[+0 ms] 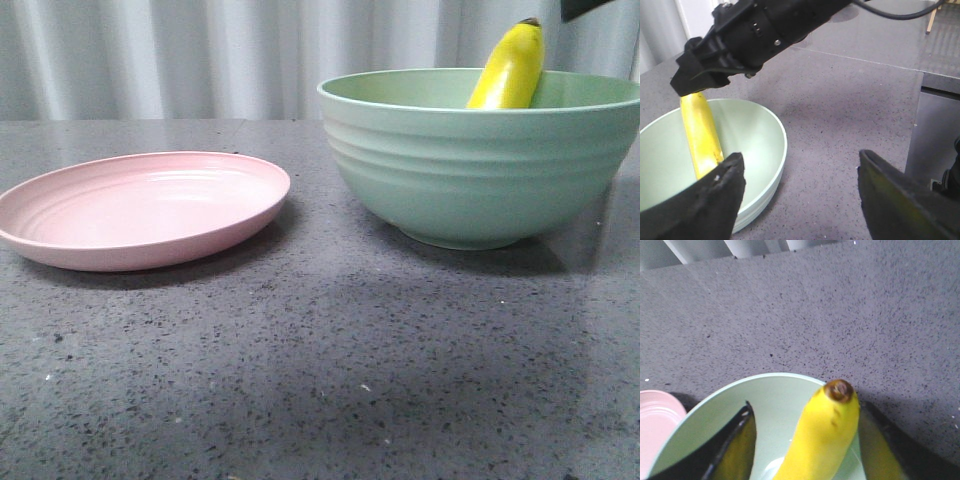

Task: Transfer banana from pink plate to green bowl

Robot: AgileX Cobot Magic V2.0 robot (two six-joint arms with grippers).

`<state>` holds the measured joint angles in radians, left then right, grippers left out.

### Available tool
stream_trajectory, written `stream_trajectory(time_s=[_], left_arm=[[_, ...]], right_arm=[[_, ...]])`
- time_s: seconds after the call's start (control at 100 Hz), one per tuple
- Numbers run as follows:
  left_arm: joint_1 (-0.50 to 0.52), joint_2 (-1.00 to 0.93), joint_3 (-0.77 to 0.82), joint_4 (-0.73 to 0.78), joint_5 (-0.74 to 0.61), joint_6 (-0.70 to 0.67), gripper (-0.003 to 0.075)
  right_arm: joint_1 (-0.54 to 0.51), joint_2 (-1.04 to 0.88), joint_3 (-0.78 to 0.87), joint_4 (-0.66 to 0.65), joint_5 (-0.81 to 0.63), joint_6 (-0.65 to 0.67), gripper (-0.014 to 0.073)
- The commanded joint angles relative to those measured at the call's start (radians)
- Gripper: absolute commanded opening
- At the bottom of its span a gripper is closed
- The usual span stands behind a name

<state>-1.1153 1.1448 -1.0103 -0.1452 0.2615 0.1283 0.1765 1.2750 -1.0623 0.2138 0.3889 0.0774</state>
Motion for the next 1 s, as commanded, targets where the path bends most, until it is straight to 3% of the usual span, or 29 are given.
stream_trajectory(time_s=[0.0,0.18,0.25,0.46,0.63,0.99], left_arm=[[-0.006,-0.025,-0.037,-0.002,-0.100,-0.001,0.0396],[-0.006,-0.025,-0.037,-0.002,-0.102,-0.001,0.0097],[-0.006,-0.025,-0.037,-0.002,-0.098,-0.001,-0.0020],[-0.006,-0.029,-0.026,-0.002,-0.099,-0.001,-0.0020],[-0.006,-0.070,0.036,-0.002,-0.180,-0.001,-0.0020],[-0.006,-0.347,0.334,-0.002,-0.341,-0.001,-0.0020]], right_arm=[[-0.004,-0.068,-0.035,-0.013,-0.016,-0.014,0.0282],[-0.004,-0.160,-0.035,-0.013,0.072,-0.014,-0.0071],[-0.004,-0.196,-0.035,-0.013,0.096,-0.014,-0.0067],[-0.002,-0.346,0.008,-0.013,0.115,-0.055,-0.0067],[-0.002,-0.507,0.130,-0.013,0.059,-0.097,-0.0067],[-0.002,-0.909,0.463,-0.014,-0.112,-0.126,-0.0067]])
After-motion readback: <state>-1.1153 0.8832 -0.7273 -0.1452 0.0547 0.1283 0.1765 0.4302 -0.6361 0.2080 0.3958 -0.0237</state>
